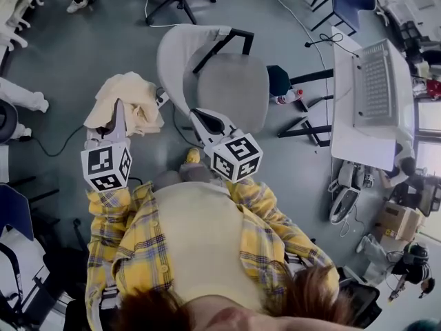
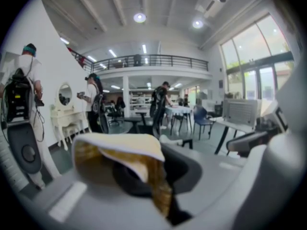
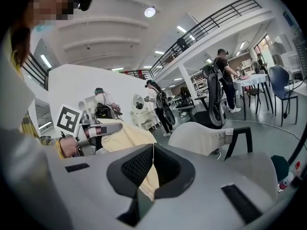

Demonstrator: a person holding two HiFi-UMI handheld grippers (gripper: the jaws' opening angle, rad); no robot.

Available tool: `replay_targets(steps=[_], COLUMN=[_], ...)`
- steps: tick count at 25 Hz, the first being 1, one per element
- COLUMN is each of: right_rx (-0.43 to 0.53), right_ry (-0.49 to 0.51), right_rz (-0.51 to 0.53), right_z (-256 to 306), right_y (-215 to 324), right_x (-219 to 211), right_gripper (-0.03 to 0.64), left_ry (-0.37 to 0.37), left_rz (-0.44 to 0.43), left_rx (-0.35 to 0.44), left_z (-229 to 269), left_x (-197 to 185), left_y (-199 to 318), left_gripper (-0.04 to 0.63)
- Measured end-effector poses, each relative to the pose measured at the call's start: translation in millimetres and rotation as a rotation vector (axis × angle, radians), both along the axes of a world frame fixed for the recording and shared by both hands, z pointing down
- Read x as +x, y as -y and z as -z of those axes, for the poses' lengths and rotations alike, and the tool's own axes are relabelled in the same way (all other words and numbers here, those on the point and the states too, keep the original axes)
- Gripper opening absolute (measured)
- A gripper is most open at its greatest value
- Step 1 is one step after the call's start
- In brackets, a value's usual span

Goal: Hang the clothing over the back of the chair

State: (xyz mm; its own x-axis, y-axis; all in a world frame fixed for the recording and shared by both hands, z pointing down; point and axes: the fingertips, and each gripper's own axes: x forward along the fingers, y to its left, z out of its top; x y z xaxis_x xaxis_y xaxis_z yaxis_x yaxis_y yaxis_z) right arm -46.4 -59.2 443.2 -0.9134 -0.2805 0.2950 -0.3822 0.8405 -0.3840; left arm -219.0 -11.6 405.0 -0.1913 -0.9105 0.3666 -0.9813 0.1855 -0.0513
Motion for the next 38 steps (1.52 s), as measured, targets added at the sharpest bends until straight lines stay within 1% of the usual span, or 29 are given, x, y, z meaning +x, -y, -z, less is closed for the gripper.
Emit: replay_targets(steps=[7,12,15,20,26,34,38], right_rx=[-0.015,-0.032,-0.042,-0.034,-0.016,-0.027,-0.034], right_ry=[0.022,0.017,0.011,-0.001,-0.008,-0.022,-0.028], right_rz=[-0.015,-0.025,-0.044,-0.082,-0.146,-0.239,-0.285], right_z=[-3.1,-5.3,-8.4,-6.8,1.1,-2.2,-5.1], right_y=[27.2,33.6,38.4,51.5,72.9,95.1,103.5], right_x=[10.6,13.6,13.5,2.3,-5.3,-12.0,-7.8], right_gripper=[0.015,0.015,0.015,0.015,0.015,0.015,0.015], left_ry=[0.041,0.080,0.099,0.095,0.070,0.032,0.013], left_rz=[-0.002,-0.036,-0.084,-0.177,-0.293,-0.461,-0.539], left_rx=[0.001,0.026,0.043,0.075,0.126,0.196,0.208], left_z=[8.4,27.6,36.7,47.1,64.8,86.6,87.1], left_x=[6.2,9.9,16.0,21.7,32.7,55.5,73.1], left_y=[31.2,53.5,70.5,101.2,138.1,182.0,201.0], left_gripper=[0.021,0.021,0.021,0.021,0.021,0.021,0.021])
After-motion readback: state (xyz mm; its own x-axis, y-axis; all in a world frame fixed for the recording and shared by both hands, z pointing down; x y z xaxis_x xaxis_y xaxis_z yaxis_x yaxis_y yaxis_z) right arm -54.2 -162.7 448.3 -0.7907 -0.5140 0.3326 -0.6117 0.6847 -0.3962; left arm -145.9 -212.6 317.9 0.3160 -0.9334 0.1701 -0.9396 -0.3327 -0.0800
